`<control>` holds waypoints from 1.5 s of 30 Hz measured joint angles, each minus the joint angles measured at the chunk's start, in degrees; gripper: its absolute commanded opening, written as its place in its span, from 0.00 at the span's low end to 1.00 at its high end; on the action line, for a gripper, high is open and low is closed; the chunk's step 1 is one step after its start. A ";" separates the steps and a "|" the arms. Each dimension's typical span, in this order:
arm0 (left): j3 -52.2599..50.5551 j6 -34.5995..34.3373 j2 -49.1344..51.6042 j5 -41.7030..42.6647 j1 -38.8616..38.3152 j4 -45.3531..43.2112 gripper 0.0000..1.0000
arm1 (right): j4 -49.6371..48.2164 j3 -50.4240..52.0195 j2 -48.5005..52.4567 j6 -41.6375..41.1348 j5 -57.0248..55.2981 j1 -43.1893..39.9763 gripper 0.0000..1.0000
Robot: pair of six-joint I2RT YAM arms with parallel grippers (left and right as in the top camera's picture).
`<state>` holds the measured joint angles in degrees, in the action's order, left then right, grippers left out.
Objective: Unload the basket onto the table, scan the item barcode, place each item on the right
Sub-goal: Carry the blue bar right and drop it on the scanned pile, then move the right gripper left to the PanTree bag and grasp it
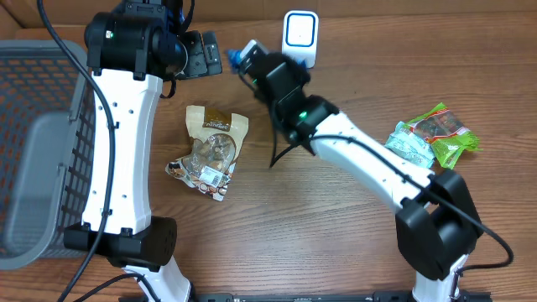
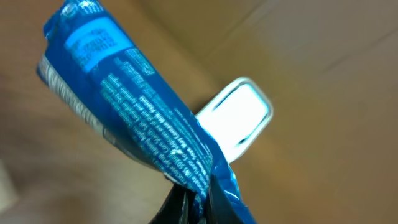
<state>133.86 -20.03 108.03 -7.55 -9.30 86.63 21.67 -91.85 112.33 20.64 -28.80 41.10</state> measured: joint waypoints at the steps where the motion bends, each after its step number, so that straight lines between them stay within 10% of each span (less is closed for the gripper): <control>1: 0.00 0.00 0.00 0.02 0.00 0.02 1.00 | 3.10 0.00 -0.20 -4.85 0.98 0.63 0.04; 16: -0.02 0.00 0.00 0.02 0.00 0.02 1.00 | 34.03 0.26 -11.54 -42.40 31.91 -16.96 0.04; 33: -0.02 0.00 0.00 0.00 0.00 0.02 1.00 | 31.50 18.43 -13.38 -40.74 22.99 -42.23 0.05; 38: -0.02 0.00 0.00 0.02 0.00 0.00 1.00 | 26.12 23.52 -13.38 -40.09 19.98 -46.45 0.64; 45: -0.02 0.00 0.00 0.02 0.00 0.00 1.00 | 29.00 22.62 -13.38 -38.91 22.86 -48.54 0.73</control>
<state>133.84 -20.03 108.03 -7.53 -9.30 86.63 50.68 -69.23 98.96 -18.26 -5.93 -7.44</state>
